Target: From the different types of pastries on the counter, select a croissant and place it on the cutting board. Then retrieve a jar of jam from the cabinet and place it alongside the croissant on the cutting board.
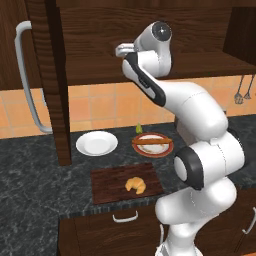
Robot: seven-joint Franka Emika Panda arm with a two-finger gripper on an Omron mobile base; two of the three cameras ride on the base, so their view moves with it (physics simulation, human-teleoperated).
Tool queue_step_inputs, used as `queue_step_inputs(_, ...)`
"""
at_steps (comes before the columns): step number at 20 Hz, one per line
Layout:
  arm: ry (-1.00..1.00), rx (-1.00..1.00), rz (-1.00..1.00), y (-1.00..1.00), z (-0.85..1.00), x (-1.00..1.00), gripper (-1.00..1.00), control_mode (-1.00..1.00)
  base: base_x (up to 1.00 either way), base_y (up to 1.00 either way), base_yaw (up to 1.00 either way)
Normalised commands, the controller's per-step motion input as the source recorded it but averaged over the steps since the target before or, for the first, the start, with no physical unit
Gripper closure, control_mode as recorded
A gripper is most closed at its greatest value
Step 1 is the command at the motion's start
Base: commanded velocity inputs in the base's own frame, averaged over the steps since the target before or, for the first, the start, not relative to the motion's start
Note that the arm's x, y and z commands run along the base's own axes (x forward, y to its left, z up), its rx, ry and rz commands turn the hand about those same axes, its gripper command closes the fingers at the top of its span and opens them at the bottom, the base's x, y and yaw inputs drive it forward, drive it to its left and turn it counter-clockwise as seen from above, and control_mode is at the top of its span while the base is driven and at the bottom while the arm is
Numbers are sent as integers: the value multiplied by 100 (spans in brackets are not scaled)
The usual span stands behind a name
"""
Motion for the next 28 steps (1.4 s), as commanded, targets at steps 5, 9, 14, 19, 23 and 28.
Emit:
queue_step_inputs(5,0,0,0,8,-9,34,-100,-100,0,0,0)
queue_step_inputs(9,0,0,2,3,-3,19,-100,-100,0,0,0)
queue_step_inputs(14,0,0,1,0,-1,29,-100,-100,0,0,0)
queue_step_inputs(19,0,0,0,0,0,22,-100,-100,0,0,0)
queue_step_inputs(23,0,0,1,0,-11,30,-100,-100,0,0,0)
queue_step_inputs(28,0,0,0,0,-4,16,-100,-100,0,0,0)
